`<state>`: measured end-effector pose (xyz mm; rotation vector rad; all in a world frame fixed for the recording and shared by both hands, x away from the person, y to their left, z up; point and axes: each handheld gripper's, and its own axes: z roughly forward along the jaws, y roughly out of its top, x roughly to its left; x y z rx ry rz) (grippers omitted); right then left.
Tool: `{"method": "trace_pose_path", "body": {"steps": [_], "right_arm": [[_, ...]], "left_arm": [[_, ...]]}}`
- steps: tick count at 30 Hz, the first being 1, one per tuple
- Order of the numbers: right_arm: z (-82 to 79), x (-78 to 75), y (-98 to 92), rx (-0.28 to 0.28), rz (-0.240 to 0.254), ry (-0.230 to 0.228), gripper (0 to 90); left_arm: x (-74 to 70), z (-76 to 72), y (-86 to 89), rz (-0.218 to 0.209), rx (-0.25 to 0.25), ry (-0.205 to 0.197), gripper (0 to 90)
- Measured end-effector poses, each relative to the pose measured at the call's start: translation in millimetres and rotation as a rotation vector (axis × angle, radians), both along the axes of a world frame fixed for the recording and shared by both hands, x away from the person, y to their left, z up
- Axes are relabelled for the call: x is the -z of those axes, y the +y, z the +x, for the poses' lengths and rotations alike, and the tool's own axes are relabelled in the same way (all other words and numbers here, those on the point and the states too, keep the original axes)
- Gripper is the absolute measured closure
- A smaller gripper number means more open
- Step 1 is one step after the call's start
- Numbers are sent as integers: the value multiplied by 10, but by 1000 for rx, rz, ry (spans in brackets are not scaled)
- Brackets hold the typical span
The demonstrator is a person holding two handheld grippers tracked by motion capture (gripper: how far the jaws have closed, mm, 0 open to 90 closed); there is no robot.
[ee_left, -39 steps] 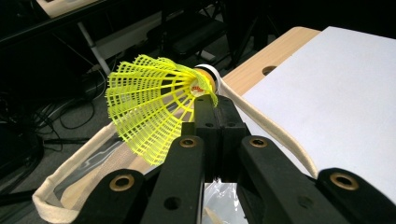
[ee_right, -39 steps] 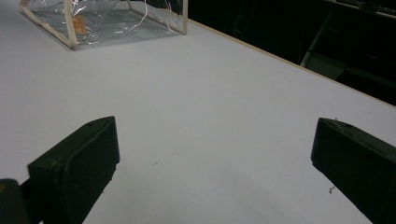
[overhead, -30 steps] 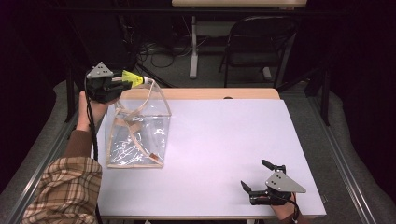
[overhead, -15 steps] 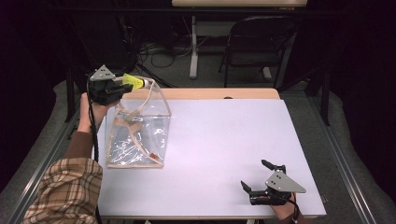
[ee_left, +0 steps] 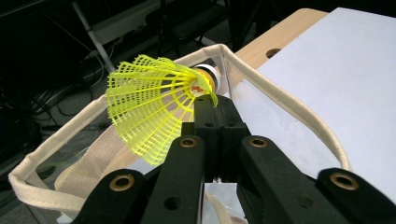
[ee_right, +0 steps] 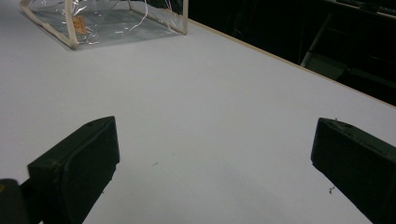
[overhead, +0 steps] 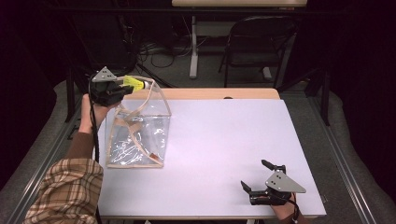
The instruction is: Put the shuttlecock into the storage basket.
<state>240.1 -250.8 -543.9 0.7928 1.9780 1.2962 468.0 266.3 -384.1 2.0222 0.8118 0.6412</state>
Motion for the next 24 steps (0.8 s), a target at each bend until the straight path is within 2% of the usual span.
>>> {"method": "trace_pose_path", "body": {"steps": [4, 15, 24], "right_arm": [[1, 1, 1, 0, 0, 0, 6], [-1, -1, 0, 0, 1, 0, 6], [-1, 0, 0, -1, 2, -1, 6]], "left_arm": [[20, 14, 2, -6, -4, 4, 899], [57, 55, -33, 19, -5, 14, 899], [98, 91, -53, 20, -7, 28, 899]]}}
